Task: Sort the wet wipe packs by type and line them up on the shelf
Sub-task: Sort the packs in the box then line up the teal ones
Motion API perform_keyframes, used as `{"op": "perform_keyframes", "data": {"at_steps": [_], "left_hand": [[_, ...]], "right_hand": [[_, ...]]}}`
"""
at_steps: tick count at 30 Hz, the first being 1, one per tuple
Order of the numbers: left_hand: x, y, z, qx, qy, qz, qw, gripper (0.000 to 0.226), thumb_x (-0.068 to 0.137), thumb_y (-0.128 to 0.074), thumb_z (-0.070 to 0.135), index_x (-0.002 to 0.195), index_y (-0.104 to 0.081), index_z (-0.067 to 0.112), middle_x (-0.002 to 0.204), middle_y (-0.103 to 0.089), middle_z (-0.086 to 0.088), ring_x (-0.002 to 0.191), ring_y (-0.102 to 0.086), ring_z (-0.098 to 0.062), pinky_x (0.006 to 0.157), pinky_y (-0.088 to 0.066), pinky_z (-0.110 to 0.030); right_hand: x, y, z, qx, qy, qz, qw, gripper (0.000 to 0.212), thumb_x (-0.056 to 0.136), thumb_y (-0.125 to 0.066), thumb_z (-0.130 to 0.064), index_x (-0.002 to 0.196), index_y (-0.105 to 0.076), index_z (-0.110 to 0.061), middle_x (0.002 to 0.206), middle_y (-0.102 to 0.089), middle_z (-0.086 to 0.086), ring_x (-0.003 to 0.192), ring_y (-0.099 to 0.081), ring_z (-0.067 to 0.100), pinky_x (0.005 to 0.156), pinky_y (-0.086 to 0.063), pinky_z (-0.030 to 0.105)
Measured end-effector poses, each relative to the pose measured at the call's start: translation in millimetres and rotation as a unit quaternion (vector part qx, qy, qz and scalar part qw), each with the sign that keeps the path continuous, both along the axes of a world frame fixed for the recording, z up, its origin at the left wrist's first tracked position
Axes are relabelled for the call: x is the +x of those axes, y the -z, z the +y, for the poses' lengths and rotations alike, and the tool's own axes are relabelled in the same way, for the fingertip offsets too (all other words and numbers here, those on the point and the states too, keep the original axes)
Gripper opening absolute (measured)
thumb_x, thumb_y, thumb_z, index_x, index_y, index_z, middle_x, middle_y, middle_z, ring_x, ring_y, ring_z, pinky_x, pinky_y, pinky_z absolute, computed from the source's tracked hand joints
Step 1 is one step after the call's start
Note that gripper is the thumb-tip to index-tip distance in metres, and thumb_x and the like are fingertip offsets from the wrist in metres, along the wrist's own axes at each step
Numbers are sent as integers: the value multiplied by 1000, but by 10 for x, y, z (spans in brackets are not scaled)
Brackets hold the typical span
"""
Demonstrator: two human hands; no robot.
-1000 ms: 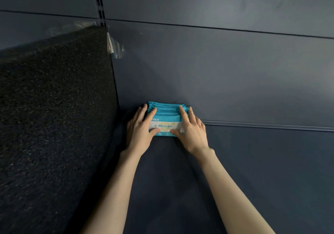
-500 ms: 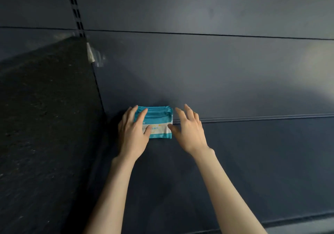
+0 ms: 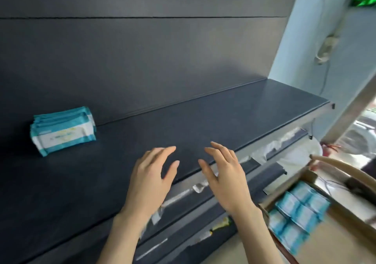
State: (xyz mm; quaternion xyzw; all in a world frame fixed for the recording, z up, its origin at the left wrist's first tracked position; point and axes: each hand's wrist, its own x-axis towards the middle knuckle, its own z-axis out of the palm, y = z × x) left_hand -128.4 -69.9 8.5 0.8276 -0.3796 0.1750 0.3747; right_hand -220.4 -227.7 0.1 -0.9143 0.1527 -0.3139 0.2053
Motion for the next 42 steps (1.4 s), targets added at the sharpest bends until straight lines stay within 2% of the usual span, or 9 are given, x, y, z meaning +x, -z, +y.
{"op": "perform_keyframes", "data": {"at_steps": [7, 9, 12, 15, 21, 28, 35, 38, 42], "left_hand": [[-1513, 811, -958, 68, 140, 166, 974, 34, 87, -56, 38, 113, -66, 18, 112, -64, 9, 103, -55, -3, 88, -40, -15], [-1869, 991, -1180, 101, 169, 194, 961, 34, 86, -56, 37, 112, -66, 18, 110, -65, 7, 100, -56, -6, 87, -42, -18], [-2242, 1115, -1472, 159, 202, 215, 942, 37, 86, -52, 41, 116, -64, 22, 112, -64, 7, 102, -58, -12, 89, -48, -31], [-2428, 1113, -1813, 181, 231, 213, 932, 31, 90, -60, 29, 120, -61, 20, 115, -61, 5, 105, -55, -13, 92, -44, -28], [-2451, 1049, -2614, 196, 271, 200, 921, 30, 91, -60, 22, 121, -60, 20, 105, -54, 14, 99, -50, -5, 86, -35, -17], [-2134, 1485, -3755, 261, 308, 219, 889, 33, 93, -57, 25, 125, -56, 21, 120, -58, 6, 108, -53, -10, 96, -44, -33], [-1799, 2303, -4789, 367, 313, 296, 825, 36, 94, -55, 25, 130, -52, 21, 123, -56, 5, 106, -52, -4, 86, -40, -17], [-1691, 2746, -5096, 403, 288, 345, 797, 36, 93, -57, 23, 128, -53, 19, 119, -58, 2, 100, -54, -7, 83, -40, -17], [-1598, 3383, -5362, 435, 231, 403, 772, 35, 91, -59, 17, 125, -54, 16, 116, -60, -3, 98, -56, -13, 85, -41, -21]], "right_hand": [[-1876, 773, -667, 30, 100, 82, 991, 39, 91, -41, -41, 105, -67, -15, 112, -65, 1, 100, -62, 23, 81, -55, 34], [-2332, 945, -792, 44, 136, 107, 984, 33, 90, -47, -38, 102, -68, -16, 108, -66, 1, 95, -63, 23, 77, -54, 31], [-2836, 1096, -960, 59, 184, 116, 974, 18, 83, -61, -28, 95, -67, -17, 100, -67, -1, 86, -64, 22, 70, -53, 28], [-3125, 1174, -1192, 79, 233, 117, 962, 18, 81, -71, -23, 98, -68, -16, 102, -67, 0, 87, -64, 23, 70, -54, 30], [-3229, 1303, -1806, 108, 286, 110, 946, 25, 81, -73, -20, 104, -67, -13, 106, -68, 3, 94, -64, 23, 77, -53, 30], [-2953, 1740, -2711, 177, 317, 132, 922, 23, 87, -66, -23, 107, -66, -12, 108, -66, 2, 96, -61, 22, 80, -50, 31], [-2645, 2374, -3591, 273, 335, 200, 879, 26, 93, -57, -25, 113, -63, -10, 112, -63, 3, 102, -57, 24, 83, -43, 29], [-2553, 2736, -3865, 328, 334, 235, 852, 31, 97, -51, -28, 122, -57, -11, 123, -58, 2, 112, -51, 22, 90, -37, 26], [-2420, 3296, -4096, 406, 339, 268, 805, 32, 97, -48, -29, 123, -55, -12, 123, -57, 3, 114, -50, 22, 90, -38, 29]]}}
